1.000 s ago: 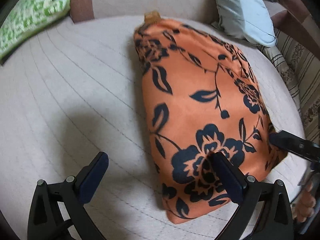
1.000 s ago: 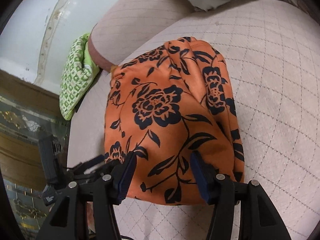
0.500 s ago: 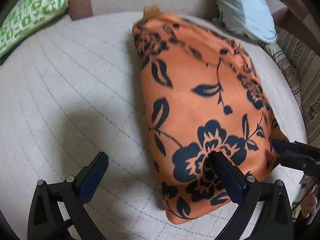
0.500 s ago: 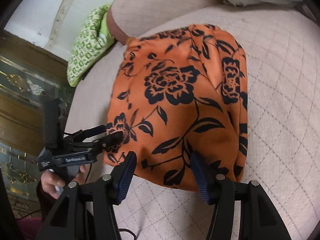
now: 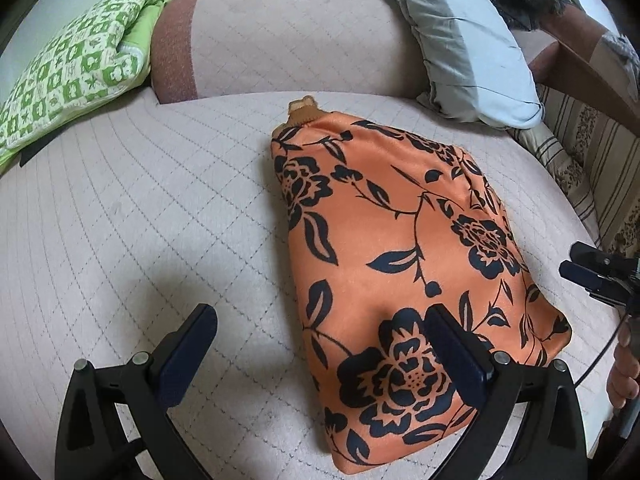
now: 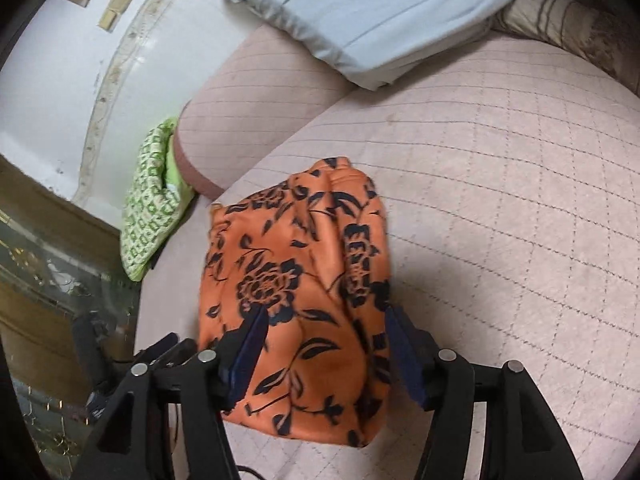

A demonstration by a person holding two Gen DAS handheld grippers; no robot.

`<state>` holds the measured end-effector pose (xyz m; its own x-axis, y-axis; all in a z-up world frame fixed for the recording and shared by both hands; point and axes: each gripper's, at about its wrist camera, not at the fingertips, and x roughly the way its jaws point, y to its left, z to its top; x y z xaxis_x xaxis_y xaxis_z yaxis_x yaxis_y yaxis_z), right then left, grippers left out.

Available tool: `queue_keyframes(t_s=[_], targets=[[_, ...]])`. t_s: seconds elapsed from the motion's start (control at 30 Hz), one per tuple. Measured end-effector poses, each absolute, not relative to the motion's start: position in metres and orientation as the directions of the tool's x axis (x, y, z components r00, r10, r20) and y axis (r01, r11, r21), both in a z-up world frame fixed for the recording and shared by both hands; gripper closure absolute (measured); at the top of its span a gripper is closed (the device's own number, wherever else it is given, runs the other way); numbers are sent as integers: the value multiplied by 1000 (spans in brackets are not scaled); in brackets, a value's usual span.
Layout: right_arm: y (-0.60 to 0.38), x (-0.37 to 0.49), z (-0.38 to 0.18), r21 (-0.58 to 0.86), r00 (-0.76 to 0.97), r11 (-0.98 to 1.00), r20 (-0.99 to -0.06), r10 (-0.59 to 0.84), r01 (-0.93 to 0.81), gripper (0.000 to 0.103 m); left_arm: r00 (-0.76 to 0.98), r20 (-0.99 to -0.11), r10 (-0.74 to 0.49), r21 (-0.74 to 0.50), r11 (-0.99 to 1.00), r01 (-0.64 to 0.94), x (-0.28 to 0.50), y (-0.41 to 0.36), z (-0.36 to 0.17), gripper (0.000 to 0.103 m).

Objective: Fold small clothes

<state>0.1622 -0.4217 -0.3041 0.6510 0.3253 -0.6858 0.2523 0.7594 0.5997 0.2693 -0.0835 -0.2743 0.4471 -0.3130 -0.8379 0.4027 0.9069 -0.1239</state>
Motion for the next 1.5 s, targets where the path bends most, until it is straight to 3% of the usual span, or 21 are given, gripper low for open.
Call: queue_keyframes(t_s=[0.7,1.13,1.3,1.47,1.5], targets=[[-438,190,-352,567,545,754,-767,338,330,36,416,-861,-293,-103,901,420,273,-101,-293,0],[-433,206,-373,701,549,648,-681,485,297,25,230,-859,-458,-353,854,382,297,-102,-328,0],[-409,219,-376,753,539,609,-630,559,249,26,206,-835,-510,-406,824,395,300,-109,-332,0],[-376,227,-368,686,533,695,-679,505,215,28,209,-826,-523,-410,813,412,295,-121,-334,0],[-371,228,-366,667,532,714,-691,488,211,33,213,-826,-522,-406,813,418,294,-123,-334,0]])
